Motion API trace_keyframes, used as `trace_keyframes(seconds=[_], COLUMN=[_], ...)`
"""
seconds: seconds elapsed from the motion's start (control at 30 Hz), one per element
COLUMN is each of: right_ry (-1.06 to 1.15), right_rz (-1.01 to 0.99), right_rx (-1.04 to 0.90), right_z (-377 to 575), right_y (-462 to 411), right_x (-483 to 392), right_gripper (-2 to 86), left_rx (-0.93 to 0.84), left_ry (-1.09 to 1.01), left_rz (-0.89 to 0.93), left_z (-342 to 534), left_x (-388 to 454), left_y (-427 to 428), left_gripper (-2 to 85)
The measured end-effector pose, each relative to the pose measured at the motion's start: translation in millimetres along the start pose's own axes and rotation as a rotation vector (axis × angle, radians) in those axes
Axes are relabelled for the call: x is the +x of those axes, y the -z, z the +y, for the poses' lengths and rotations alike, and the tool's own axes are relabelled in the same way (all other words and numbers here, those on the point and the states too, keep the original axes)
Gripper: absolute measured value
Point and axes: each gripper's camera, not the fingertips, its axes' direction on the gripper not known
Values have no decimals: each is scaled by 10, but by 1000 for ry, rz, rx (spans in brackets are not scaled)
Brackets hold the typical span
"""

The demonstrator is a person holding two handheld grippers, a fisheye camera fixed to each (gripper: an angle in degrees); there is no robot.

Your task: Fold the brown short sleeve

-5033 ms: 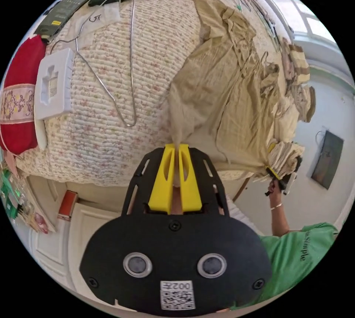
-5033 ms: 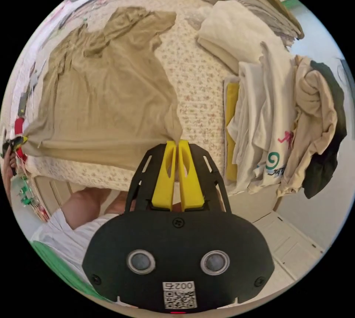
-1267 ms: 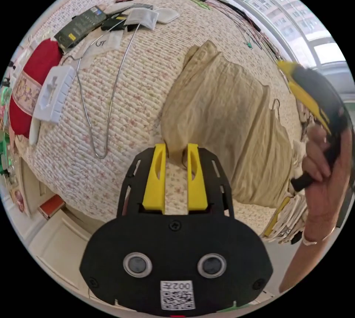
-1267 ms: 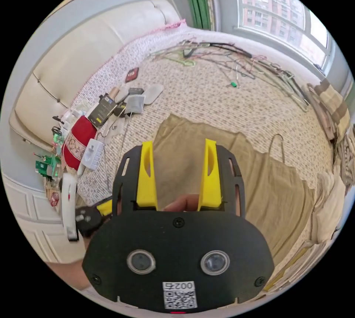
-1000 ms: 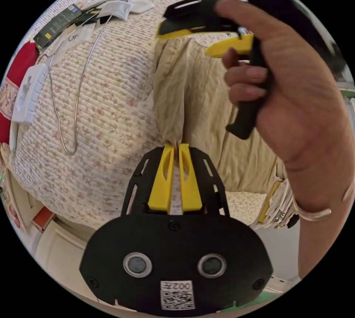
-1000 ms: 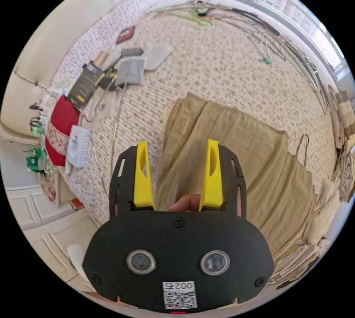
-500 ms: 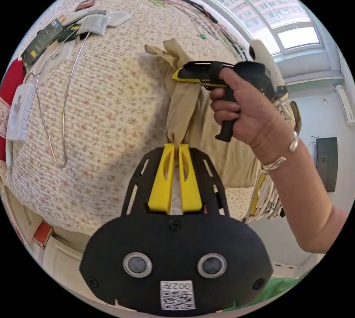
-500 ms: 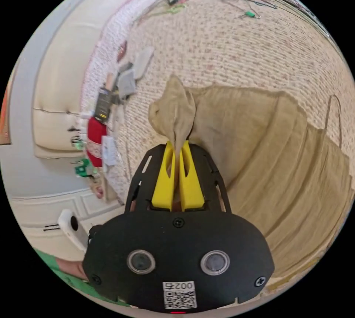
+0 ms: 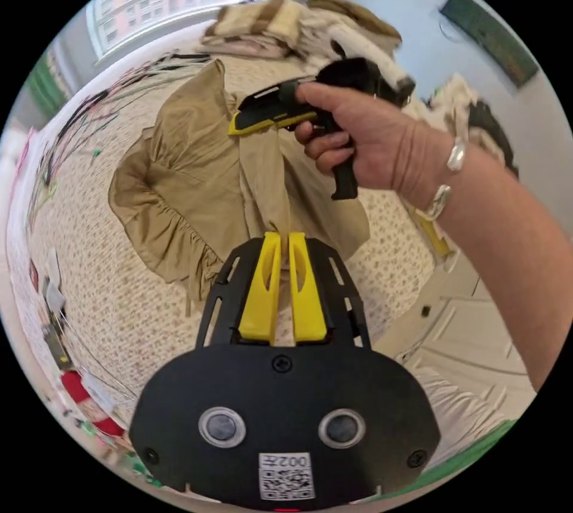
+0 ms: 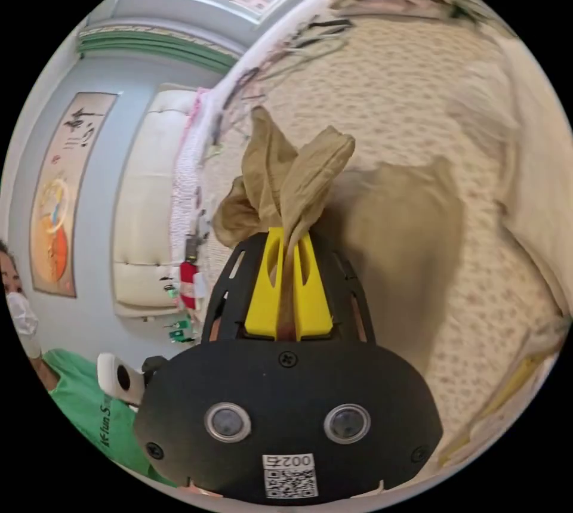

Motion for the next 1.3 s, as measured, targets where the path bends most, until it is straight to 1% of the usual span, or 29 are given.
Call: trace_keyframes(seconds=[0.03, 0.1, 0.2, 0.27, 0.37, 0.43, 0.47, 0.53, 0.57, 0.6, 0.63, 0.67, 0.7, 0.73, 0.8, 0.83, 0.9, 0.93, 1.0, 1.07, 1.17, 1.2, 1.23, 1.3], right_ry=[-45, -119, -156, -134, -36, 92, 129, 257, 283, 327, 360, 366, 346, 302, 217, 172, 155, 191, 276, 352, 402, 413, 409, 405], right_rz=[95, 178, 200, 189, 155, 151, 155, 201, 223, 290, 403, 475, 609, 681, 683, 634, 589, 571, 534, 507, 538, 575, 638, 653], right_rx=[4, 11, 89, 121, 160, 175, 163, 50, 14, -55, -100, -115, -135, -145, -127, -89, -33, 2, 31, 19, -98, -186, -273, -324], right_z=[116, 295, 603, 735, 857, 902, 907, 915, 921, 942, 974, 989, 1005, 1012, 1023, 1053, 1128, 1184, 1246, 1258, 1241, 1274, 1345, 1478], right_y=[65, 156, 347, 408, 429, 402, 375, 161, 92, -47, -162, -208, -266, -252, -110, 29, 193, 251, 258, 181, -70, -205, -336, -375], right_x=[183, 405, 570, 528, 273, -39, -120, -367, -406, -451, -450, -431, -358, -265, -164, -143, -200, -307, -508, -680, -746, -668, -533, -354], right_gripper=[16, 28, 45, 45, 52, 65, 68, 86, 87, 88, 86, 85, 82, 71, 64, 61, 54, 50, 44, 43, 40, 36, 31, 8], left_rx=[-38, -179, -173, -128, -69, -61, -51, -34, -27, -14, -8, 8, 28, 42, 88, 95, 88, 78, 16, -37, -89, -109, -121, -176], left_ry=[-15, -73, -121, -129, -139, -155, -165, -178, -183, -189, -192, -198, -201, -198, -170, -157, -71, -45, 72, 146, 223, 231, 228, 192], left_rz=[-30, -156, -273, -296, -331, -353, -364, -369, -370, -366, -362, -352, -335, -325, -294, -295, -315, -318, -314, -283, -158, -101, -79, -51], left_z=[-39, -117, -59, -11, 41, 59, 80, 116, 137, 159, 169, 192, 221, 238, 324, 348, 422, 433, 458, 459, 480, 496, 507, 585], left_x=[118, 517, 826, 928, 1057, 1136, 1180, 1226, 1251, 1270, 1279, 1287, 1278, 1264, 1126, 1069, 737, 632, 165, -171, -615, -743, -795, -937], left_y=[-141, -626, -804, -771, -708, -718, -723, -728, -733, -731, -728, -711, -676, -652, -563, -551, -571, -590, -697, -780, -897, -945, -968, -1105], left_gripper=[-4, 11, 29, 37, 42, 42, 40, 38, 33, 27, 23, 13, 1, -2, -7, -8, -9, -9, -10, -10, -10, -10, -10, -10])
